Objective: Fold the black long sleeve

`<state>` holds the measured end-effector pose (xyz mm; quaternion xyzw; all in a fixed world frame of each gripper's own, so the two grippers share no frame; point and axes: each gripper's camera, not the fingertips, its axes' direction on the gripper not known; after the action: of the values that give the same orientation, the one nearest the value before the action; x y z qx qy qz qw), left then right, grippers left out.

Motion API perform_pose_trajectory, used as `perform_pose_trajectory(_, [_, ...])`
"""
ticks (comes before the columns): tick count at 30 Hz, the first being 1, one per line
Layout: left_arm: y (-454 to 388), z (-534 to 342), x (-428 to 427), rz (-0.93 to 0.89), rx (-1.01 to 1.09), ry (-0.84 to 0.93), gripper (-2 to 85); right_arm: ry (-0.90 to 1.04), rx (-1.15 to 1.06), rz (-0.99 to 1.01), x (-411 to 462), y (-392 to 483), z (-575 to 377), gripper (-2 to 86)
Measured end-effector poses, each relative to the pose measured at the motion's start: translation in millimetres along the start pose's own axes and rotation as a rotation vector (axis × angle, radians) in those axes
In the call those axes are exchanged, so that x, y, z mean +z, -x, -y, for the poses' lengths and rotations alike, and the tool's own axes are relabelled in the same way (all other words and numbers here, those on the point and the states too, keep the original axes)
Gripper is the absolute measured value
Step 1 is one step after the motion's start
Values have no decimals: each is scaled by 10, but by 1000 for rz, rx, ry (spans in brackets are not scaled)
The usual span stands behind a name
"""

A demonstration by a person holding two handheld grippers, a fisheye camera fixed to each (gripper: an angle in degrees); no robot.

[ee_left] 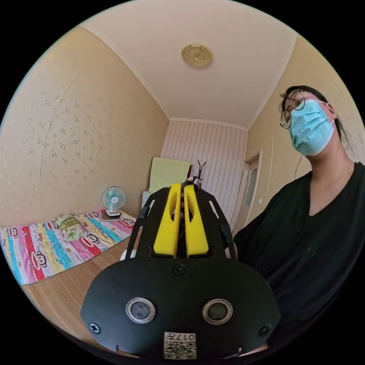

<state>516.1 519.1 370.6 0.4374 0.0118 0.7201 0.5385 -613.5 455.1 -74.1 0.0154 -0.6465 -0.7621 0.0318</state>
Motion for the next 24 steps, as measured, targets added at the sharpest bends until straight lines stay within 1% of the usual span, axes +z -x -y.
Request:
perform_pose_trajectory(1, [13, 13, 6, 42, -11, 22, -9, 9, 8, -40, 26, -2, -2, 76])
perform_pose_trajectory(3, [27, 33, 66, 107, -19, 90, -9, 41, 5, -212, 125, 51, -26, 80])
perform_pose_trajectory(4, [29, 39, 110, 142, -26, 123, -10, 46, 2, -254, 144, 71, -33, 81])
perform_pose_trajectory(6, [17, 38, 172, 149, -23, 143, -10, 52, -12, -398, 194, 167, -63, 82])
perform_pose_trajectory(9, [5, 28, 239, 177, -36, 140, -10, 48, -40, -500, 213, 322, -104, 80])
perform_pose_trajectory(12, [34, 17, 274, 225, -62, 131, -10, -3, -49, -594, 168, 494, -170, 78])
perform_pose_trajectory(15, [68, 14, 370, 228, -82, 161, -10, -117, -83, -620, 122, 722, -260, 83])
perform_pose_trajectory(17, [53, 18, 454, 252, -77, 184, -10, -155, -133, -607, 202, 881, -286, 90])
perform_pose_trajectory(20, [0, 37, 648, 289, -52, 239, -10, -125, -208, -614, 526, 1093, -244, 100])
perform_pose_trajectory(22, [-43, 60, 797, 296, -39, 274, -10, -107, -230, -666, 774, 1193, -205, 109])
perform_pose_trajectory(24, [-64, 78, 885, 302, -40, 291, -10, -105, -244, -782, 1095, 1294, -175, 122])
